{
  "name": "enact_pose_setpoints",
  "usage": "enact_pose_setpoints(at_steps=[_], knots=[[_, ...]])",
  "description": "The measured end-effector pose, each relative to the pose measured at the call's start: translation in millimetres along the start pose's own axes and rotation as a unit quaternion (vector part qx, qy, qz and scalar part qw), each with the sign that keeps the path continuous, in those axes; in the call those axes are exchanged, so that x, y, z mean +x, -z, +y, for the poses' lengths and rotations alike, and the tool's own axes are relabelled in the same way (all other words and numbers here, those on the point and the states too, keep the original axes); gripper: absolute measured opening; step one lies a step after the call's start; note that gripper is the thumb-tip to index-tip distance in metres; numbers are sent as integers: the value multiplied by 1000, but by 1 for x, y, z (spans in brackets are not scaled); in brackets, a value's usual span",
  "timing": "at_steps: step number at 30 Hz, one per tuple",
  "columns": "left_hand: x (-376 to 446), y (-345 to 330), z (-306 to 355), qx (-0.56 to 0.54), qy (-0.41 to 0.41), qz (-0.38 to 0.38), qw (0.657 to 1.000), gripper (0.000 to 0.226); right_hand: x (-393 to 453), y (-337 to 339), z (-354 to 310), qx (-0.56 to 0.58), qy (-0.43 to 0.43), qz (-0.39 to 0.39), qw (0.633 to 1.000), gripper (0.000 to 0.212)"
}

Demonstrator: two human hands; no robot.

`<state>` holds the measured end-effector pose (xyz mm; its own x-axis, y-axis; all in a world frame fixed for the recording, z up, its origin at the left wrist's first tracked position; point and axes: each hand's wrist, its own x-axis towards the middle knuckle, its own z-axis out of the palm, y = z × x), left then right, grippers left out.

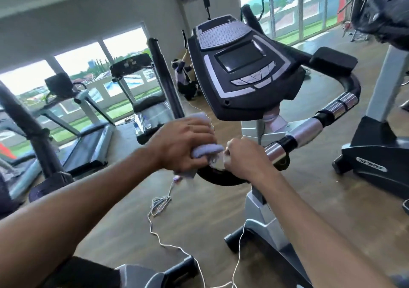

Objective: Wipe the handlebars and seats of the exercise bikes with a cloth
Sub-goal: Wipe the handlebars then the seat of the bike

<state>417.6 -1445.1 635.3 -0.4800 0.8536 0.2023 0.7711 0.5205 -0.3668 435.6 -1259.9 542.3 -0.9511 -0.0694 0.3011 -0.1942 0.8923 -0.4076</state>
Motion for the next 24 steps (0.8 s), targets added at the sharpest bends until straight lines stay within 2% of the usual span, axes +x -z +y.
enact_pose_setpoints(at_steps=[2, 3, 4, 6, 8, 10, 12, 13, 17, 18, 20, 22, 24], knots=[[11, 8, -11, 24, 94, 14, 995, 31, -3, 2, 2, 8, 1, 13, 1000, 17], [7, 3, -7, 33, 111, 30, 993, 33, -5, 2, 3, 2, 6, 19, 1000, 21], [1, -2, 5, 36, 104, 30, 994, 37, -6, 3, 4, -10, 16, 21, 1000, 27], [-17, -7, 29, 26, 35, -10, 999, 47, -12, -1, 5, -49, 36, 22, 998, 42], [-20, 0, 24, 24, -18, -54, 998, 51, -18, -7, 9, -70, 70, 55, 994, 65], [-5, 7, 7, 38, -14, -72, 997, 53, -22, -11, 15, -73, 89, 70, 991, 78], [3, 8, 10, 45, 36, -60, 997, 57, -26, -12, 21, -72, 96, 57, 991, 72], [2, 8, 19, 43, 32, -53, 997, 58, -26, -12, 22, -66, 100, 55, 991, 68], [-7, 12, 30, 10, -86, -101, 991, 47, -28, -18, 30, -65, 146, 76, 984, 72], [0, 15, 22, 13, -85, -99, 991, 45, -29, -21, 32, -52, 156, 87, 983, 71], [12, 15, 14, 29, -24, -68, 997, 42, -30, -26, 39, -28, 166, 124, 978, 67], [6, 8, 27, 41, 15, -31, 999, 42, -34, -33, 46, -21, 177, 163, 970, 55], [-9, 1, 45, 33, -17, -46, 998, 46, -40, -42, 53, -19, 184, 209, 960, 38]])
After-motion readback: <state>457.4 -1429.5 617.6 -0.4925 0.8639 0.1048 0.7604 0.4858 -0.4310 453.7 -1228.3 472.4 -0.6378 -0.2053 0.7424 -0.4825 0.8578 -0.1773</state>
